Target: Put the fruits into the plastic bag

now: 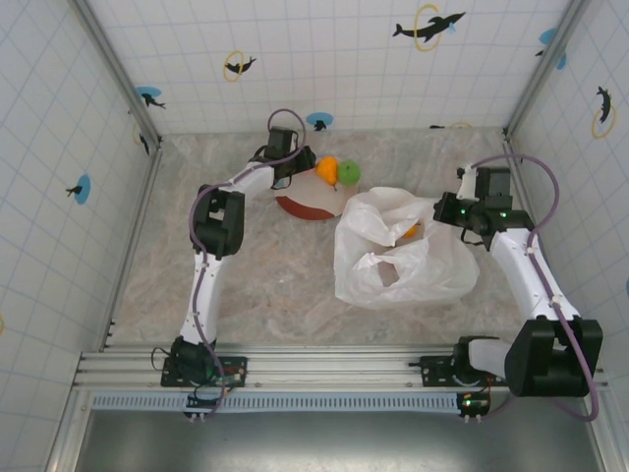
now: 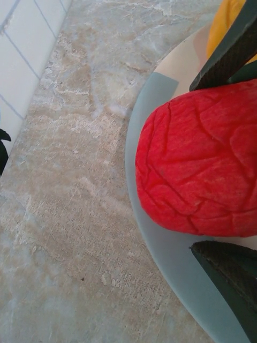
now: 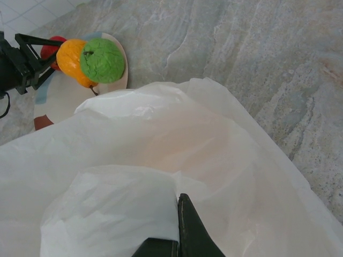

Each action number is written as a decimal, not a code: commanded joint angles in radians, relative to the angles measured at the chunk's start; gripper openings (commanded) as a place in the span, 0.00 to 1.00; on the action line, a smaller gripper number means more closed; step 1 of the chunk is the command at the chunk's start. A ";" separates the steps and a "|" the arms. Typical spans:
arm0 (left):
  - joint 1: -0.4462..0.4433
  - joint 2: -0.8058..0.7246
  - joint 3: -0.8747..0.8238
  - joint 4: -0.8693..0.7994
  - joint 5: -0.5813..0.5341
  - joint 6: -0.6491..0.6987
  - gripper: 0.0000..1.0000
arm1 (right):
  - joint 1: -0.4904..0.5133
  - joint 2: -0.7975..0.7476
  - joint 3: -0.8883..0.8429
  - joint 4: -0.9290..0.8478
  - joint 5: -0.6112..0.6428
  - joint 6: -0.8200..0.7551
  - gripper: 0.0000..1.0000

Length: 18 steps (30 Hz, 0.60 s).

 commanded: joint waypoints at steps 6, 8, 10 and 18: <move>0.018 -0.118 -0.098 0.052 0.018 0.021 0.61 | -0.005 -0.023 -0.015 0.029 -0.010 0.010 0.00; 0.018 -0.198 -0.160 0.074 0.018 0.030 0.59 | -0.005 -0.033 -0.021 0.035 -0.003 0.014 0.00; 0.018 -0.263 -0.233 0.093 0.029 0.034 0.57 | -0.005 -0.039 -0.023 0.044 -0.002 0.021 0.00; 0.011 -0.704 -0.806 0.348 0.163 -0.075 0.51 | 0.012 -0.047 -0.034 0.096 -0.022 0.073 0.00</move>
